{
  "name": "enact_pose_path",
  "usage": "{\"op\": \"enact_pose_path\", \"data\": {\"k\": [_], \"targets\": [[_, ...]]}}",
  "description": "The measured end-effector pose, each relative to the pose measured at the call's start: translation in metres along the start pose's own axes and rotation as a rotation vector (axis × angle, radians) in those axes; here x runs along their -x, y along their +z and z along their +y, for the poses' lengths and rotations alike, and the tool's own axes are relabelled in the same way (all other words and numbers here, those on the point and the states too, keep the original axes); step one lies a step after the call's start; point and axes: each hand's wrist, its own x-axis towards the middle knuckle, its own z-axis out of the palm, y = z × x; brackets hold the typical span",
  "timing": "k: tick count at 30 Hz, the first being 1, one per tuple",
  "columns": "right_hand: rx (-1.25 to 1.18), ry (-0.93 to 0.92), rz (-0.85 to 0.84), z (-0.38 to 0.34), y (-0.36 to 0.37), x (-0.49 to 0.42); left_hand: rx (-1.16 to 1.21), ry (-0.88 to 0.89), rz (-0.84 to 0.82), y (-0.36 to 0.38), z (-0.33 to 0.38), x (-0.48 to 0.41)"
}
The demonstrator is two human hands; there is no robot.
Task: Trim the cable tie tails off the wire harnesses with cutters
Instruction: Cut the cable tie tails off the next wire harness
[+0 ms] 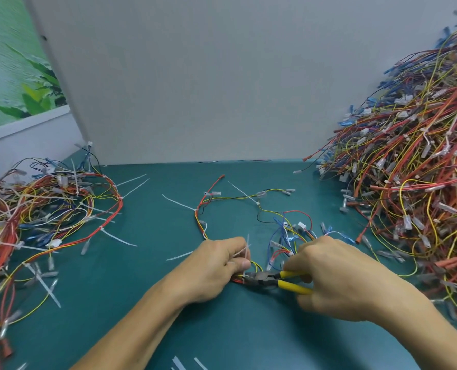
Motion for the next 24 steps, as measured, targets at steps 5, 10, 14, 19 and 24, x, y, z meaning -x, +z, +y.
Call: {"op": "enact_pose_path", "data": {"k": [5, 10, 14, 19, 24], "targets": [[0.016, 0.004, -0.003, 0.0001, 0.0008, -0.0003, 0.012, 0.000, -0.001, -0.0001, 0.0015, 0.0009], [0.018, 0.007, -0.006, -0.0030, 0.0008, -0.0011, -0.002, -0.010, -0.003, -0.0004, 0.0026, 0.0013], [0.068, 0.011, -0.005, -0.0051, 0.0009, -0.0014, 0.005, -0.017, -0.007, -0.0002, 0.0030, 0.0014], [0.105, 0.005, -0.014, -0.0069, 0.0006, -0.0012, 0.004, -0.013, 0.002, 0.0002, 0.0016, 0.0019], [0.077, 0.006, -0.002, -0.0076, 0.0017, 0.0003, 0.045, -0.008, 0.042, -0.0009, -0.0001, 0.0033]]}}
